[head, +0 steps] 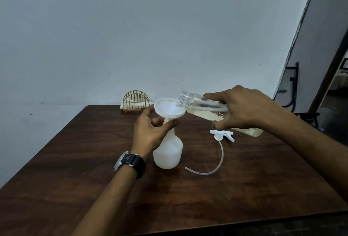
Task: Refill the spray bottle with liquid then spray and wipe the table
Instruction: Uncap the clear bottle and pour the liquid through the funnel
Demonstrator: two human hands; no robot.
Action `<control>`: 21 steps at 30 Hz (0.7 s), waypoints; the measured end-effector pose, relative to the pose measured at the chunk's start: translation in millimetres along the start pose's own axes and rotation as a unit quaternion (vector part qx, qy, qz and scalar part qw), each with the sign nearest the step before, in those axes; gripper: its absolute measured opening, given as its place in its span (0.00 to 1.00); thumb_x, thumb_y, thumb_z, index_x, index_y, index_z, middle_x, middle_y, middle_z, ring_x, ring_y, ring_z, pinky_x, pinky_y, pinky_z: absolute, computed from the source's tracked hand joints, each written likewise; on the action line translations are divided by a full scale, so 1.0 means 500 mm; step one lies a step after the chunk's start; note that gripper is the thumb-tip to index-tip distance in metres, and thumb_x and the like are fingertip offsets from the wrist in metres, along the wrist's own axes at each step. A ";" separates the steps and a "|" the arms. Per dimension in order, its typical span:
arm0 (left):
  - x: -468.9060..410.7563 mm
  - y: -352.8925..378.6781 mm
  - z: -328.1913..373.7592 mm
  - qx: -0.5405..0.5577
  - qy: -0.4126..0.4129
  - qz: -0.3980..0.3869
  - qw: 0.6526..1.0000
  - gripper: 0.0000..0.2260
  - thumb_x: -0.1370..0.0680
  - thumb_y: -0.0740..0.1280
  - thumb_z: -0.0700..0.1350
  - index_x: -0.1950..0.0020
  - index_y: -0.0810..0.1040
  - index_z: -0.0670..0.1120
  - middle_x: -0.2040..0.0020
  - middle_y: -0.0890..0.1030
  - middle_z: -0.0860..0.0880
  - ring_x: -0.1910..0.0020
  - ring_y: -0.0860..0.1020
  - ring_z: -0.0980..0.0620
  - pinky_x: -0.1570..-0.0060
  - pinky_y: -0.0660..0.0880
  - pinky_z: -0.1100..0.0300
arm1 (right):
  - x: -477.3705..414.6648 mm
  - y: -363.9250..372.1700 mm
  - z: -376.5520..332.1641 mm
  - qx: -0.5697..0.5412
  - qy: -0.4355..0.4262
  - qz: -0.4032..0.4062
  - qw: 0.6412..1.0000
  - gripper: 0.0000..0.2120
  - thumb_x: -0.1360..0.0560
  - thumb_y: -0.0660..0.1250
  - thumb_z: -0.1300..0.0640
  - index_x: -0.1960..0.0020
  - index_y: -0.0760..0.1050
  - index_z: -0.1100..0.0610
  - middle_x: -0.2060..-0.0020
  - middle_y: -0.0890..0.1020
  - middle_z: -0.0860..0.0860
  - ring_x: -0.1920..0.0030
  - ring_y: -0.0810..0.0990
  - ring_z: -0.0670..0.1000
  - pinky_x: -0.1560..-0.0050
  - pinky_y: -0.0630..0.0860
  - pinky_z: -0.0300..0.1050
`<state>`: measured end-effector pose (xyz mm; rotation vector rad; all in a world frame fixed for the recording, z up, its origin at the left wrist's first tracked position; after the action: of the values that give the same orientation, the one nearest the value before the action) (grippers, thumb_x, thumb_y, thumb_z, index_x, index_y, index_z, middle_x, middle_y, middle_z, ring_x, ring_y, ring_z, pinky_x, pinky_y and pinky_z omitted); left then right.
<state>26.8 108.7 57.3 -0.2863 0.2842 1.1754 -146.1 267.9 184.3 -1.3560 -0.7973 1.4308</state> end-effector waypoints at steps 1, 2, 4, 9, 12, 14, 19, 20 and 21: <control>0.000 0.000 0.000 0.001 0.000 0.000 1.000 0.40 0.31 0.83 0.48 0.23 0.70 0.48 0.51 0.89 0.54 0.45 0.86 0.57 0.39 0.81 0.44 | 0.000 0.000 0.000 -0.001 0.001 -0.002 1.000 0.36 0.34 0.75 0.40 0.28 0.70 0.34 0.64 0.77 0.41 0.58 0.75 0.47 0.66 0.67 0.43; 0.000 0.000 0.000 0.000 0.000 0.001 1.000 0.40 0.31 0.83 0.48 0.23 0.70 0.48 0.51 0.89 0.54 0.45 0.86 0.58 0.39 0.81 0.44 | 0.000 0.000 0.001 -0.003 0.002 -0.003 1.000 0.36 0.34 0.75 0.40 0.27 0.70 0.35 0.65 0.75 0.40 0.58 0.75 0.47 0.66 0.67 0.43; 0.000 0.000 0.000 -0.002 0.001 0.001 1.000 0.40 0.31 0.83 0.49 0.23 0.70 0.48 0.51 0.89 0.54 0.45 0.86 0.58 0.38 0.81 0.44 | 0.000 0.000 0.001 -0.004 0.002 -0.004 1.000 0.36 0.34 0.75 0.40 0.27 0.69 0.35 0.67 0.73 0.39 0.60 0.73 0.46 0.66 0.65 0.42; 0.003 -0.001 0.002 -0.003 0.005 0.005 1.000 0.40 0.31 0.83 0.48 0.23 0.70 0.48 0.50 0.89 0.53 0.46 0.86 0.60 0.38 0.81 0.46 | 0.001 -0.001 -0.001 -0.003 -0.001 -0.008 1.000 0.37 0.34 0.75 0.42 0.26 0.69 0.35 0.68 0.72 0.40 0.60 0.71 0.45 0.67 0.64 0.42; 0.001 -0.001 0.000 -0.002 0.002 0.006 1.000 0.40 0.31 0.84 0.48 0.23 0.70 0.48 0.50 0.89 0.54 0.45 0.85 0.60 0.38 0.81 0.46 | 0.000 -0.002 -0.002 0.000 0.000 -0.009 1.000 0.37 0.33 0.74 0.42 0.26 0.69 0.35 0.68 0.72 0.40 0.60 0.71 0.45 0.66 0.65 0.42; -0.001 0.000 -0.004 0.002 0.000 0.003 1.000 0.40 0.32 0.84 0.48 0.23 0.70 0.48 0.50 0.89 0.53 0.45 0.86 0.58 0.39 0.81 0.45 | 0.000 -0.003 -0.001 0.002 0.002 -0.008 1.000 0.37 0.34 0.74 0.41 0.26 0.69 0.34 0.67 0.72 0.40 0.60 0.71 0.45 0.66 0.65 0.42; -0.005 0.000 -0.009 0.000 0.002 -0.001 1.000 0.39 0.32 0.84 0.50 0.24 0.71 0.49 0.50 0.89 0.54 0.45 0.86 0.56 0.39 0.81 0.43 | -0.001 -0.007 -0.003 0.007 0.006 -0.012 1.000 0.35 0.34 0.74 0.41 0.28 0.70 0.34 0.69 0.72 0.43 0.65 0.70 0.43 0.67 0.64 0.42; -0.005 0.000 -0.009 0.001 0.003 -0.002 1.000 0.40 0.32 0.84 0.50 0.24 0.71 0.49 0.50 0.89 0.54 0.45 0.86 0.56 0.39 0.81 0.43 | -0.002 -0.008 -0.003 0.008 0.007 -0.014 1.000 0.35 0.34 0.75 0.41 0.28 0.70 0.34 0.69 0.71 0.43 0.65 0.70 0.44 0.67 0.64 0.42; -0.005 -0.001 -0.010 0.002 0.004 -0.003 1.000 0.40 0.33 0.84 0.50 0.24 0.71 0.49 0.50 0.89 0.54 0.44 0.86 0.56 0.39 0.81 0.43 | -0.002 -0.009 -0.003 0.007 0.009 -0.015 1.000 0.36 0.34 0.75 0.41 0.27 0.70 0.34 0.69 0.71 0.42 0.65 0.70 0.44 0.67 0.65 0.42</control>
<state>25.9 104.7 53.5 -0.2876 0.2920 1.1686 -143.7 268.0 188.6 -1.3379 -0.7916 1.3971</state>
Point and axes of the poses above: each hand's wrist, its own x-axis away from the middle knuckle, its own y-axis out of the palm, z = x × y, the point moved 5 cm from there along -x, towards the middle knuckle
